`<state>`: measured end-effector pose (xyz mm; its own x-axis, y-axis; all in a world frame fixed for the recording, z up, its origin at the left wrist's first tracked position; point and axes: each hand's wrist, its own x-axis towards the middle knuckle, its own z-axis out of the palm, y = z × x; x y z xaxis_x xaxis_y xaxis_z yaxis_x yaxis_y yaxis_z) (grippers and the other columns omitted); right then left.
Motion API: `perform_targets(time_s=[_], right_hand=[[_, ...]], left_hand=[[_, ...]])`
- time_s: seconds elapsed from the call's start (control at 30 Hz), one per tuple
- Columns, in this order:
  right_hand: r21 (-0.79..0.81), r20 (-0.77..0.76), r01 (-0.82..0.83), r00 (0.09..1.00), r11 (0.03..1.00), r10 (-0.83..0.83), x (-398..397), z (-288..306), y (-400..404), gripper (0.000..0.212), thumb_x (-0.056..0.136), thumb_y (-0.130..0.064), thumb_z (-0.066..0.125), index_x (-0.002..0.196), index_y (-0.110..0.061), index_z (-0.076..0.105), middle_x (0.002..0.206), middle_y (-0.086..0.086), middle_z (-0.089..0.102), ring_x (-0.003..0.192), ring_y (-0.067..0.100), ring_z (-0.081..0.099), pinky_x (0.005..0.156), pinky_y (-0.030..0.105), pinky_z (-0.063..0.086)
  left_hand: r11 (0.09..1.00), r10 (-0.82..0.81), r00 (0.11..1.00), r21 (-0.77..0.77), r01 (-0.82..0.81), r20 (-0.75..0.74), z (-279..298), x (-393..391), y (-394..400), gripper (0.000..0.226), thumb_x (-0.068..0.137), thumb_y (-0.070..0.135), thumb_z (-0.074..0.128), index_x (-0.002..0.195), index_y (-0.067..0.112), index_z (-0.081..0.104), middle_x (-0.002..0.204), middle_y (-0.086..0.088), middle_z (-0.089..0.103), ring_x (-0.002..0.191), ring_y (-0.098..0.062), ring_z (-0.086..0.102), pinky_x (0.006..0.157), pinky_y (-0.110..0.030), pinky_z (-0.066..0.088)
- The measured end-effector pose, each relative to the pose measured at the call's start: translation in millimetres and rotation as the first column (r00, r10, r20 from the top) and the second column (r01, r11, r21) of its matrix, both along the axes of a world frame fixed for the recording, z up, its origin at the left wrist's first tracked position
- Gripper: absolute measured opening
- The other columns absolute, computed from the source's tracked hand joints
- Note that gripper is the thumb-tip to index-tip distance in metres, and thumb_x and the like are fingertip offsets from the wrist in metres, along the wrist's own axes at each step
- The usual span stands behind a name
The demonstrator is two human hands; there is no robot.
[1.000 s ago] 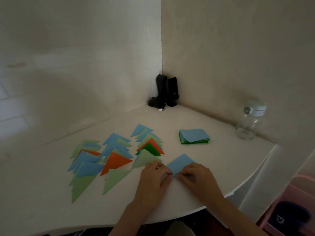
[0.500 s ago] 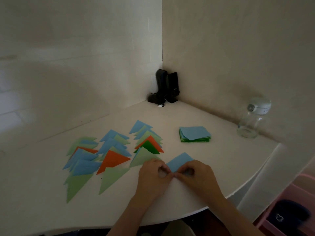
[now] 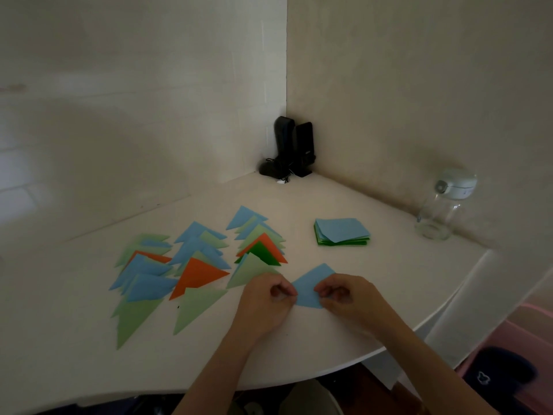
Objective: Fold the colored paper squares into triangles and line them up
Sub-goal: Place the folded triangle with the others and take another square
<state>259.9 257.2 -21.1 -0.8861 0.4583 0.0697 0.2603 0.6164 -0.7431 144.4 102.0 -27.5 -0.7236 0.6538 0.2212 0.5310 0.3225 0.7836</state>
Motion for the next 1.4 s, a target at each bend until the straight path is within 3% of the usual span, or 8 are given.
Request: perform_targets(time_s=[0.27, 0.37, 0.5, 0.63, 0.77, 0.9, 1.27, 1.4], right_hand=[[0.143, -0.025, 0.061, 0.998, 0.988, -0.058, 1, -2, -18, 0.009, 0.079, -0.039, 0.068, 0.079, -0.031, 0.066, 0.076, -0.015, 0.056, 0.07, 0.001, 0.053, 0.072, 0.016, 0.042], [0.242, 0.0, 0.041, 0.999, 0.969, -0.042, 0, -4, -21, 0.038, 0.076, -0.056, 0.046, 0.083, -0.025, 0.067, 0.079, -0.013, 0.053, 0.077, 0.007, 0.052, 0.079, 0.032, 0.044], [0.214, 0.006, -0.073, 0.997, 0.974, 0.073, 3, -4, -11, 0.008, 0.089, -0.029, 0.06, 0.085, -0.024, 0.063, 0.086, -0.014, 0.054, 0.082, 0.005, 0.054, 0.08, 0.029, 0.042], [0.191, -0.05, -0.168, 0.982, 0.967, 0.18, 8, -2, -6, 0.012, 0.084, -0.038, 0.056, 0.083, -0.027, 0.062, 0.087, -0.016, 0.055, 0.084, 0.0, 0.054, 0.078, 0.023, 0.043], [0.234, -0.098, -0.201, 0.968, 0.951, 0.229, 6, -4, -4, 0.031, 0.078, -0.051, 0.052, 0.083, -0.023, 0.066, 0.091, -0.009, 0.059, 0.087, 0.005, 0.057, 0.079, 0.032, 0.048], [0.274, -0.155, -0.163, 0.965, 0.948, 0.211, 7, -11, -2, 0.012, 0.075, -0.051, 0.059, 0.078, -0.04, 0.06, 0.091, -0.018, 0.057, 0.087, -0.002, 0.056, 0.077, 0.036, 0.049], [0.338, -0.192, -0.051, 0.974, 0.94, 0.122, 14, -25, -9, 0.03, 0.074, -0.064, 0.056, 0.076, -0.036, 0.067, 0.098, -0.025, 0.055, 0.094, -0.005, 0.053, 0.079, 0.037, 0.048], [0.317, -0.225, 0.051, 0.974, 0.947, 0.023, 7, -26, -13, 0.033, 0.073, -0.06, 0.052, 0.068, -0.032, 0.067, 0.092, -0.021, 0.056, 0.086, 0.0, 0.055, 0.075, 0.037, 0.049]], left_hand=[[0.995, -0.096, 0.994, 0.01, 0.096, 0.053, 10, 4, -17, 0.034, 0.072, -0.009, 0.055, 0.09, 0.017, 0.067, 0.084, 0.015, 0.056, 0.074, 0.006, 0.048, 0.067, -0.006, 0.036], [0.993, -0.097, 0.989, 0.052, 0.103, -0.116, 2, 5, -25, 0.041, 0.068, 0.001, 0.051, 0.097, 0.029, 0.061, 0.099, 0.015, 0.054, 0.089, 0.008, 0.044, 0.077, -0.012, 0.036], [0.989, -0.139, 0.904, -0.012, 0.147, -0.405, -5, 1, -27, 0.044, 0.069, 0.002, 0.056, 0.107, 0.024, 0.06, 0.109, 0.006, 0.054, 0.108, -0.005, 0.042, 0.094, -0.022, 0.032], [0.973, -0.199, 0.83, -0.005, 0.23, -0.521, -2, 5, -25, 0.019, 0.082, 0.01, 0.057, 0.098, 0.016, 0.064, 0.104, 0.003, 0.057, 0.101, -0.014, 0.047, 0.086, -0.022, 0.038], [0.973, -0.208, 0.786, -0.039, 0.229, -0.582, -3, 11, -23, 0.012, 0.085, 0.021, 0.051, 0.087, 0.019, 0.062, 0.094, 0.007, 0.06, 0.091, -0.012, 0.049, 0.079, -0.028, 0.04], [0.987, -0.16, 0.763, -0.073, 0.146, -0.627, -6, 18, -25, 0.009, 0.084, 0.022, 0.052, 0.08, 0.022, 0.06, 0.083, 0.009, 0.059, 0.083, -0.011, 0.048, 0.07, -0.029, 0.037], [0.997, -0.063, 0.935, 0.019, 0.074, -0.349, -11, 15, -24, 0.017, 0.082, 0.04, 0.056, 0.084, 0.025, 0.062, 0.082, 0.015, 0.058, 0.08, -0.007, 0.049, 0.071, -0.023, 0.041], [1.0, 0.021, 0.97, 0.028, -0.015, -0.242, -6, 16, -24, 0.019, 0.077, 0.029, 0.073, 0.093, 0.031, 0.062, 0.079, 0.022, 0.052, 0.081, -0.003, 0.049, 0.07, -0.013, 0.037]])
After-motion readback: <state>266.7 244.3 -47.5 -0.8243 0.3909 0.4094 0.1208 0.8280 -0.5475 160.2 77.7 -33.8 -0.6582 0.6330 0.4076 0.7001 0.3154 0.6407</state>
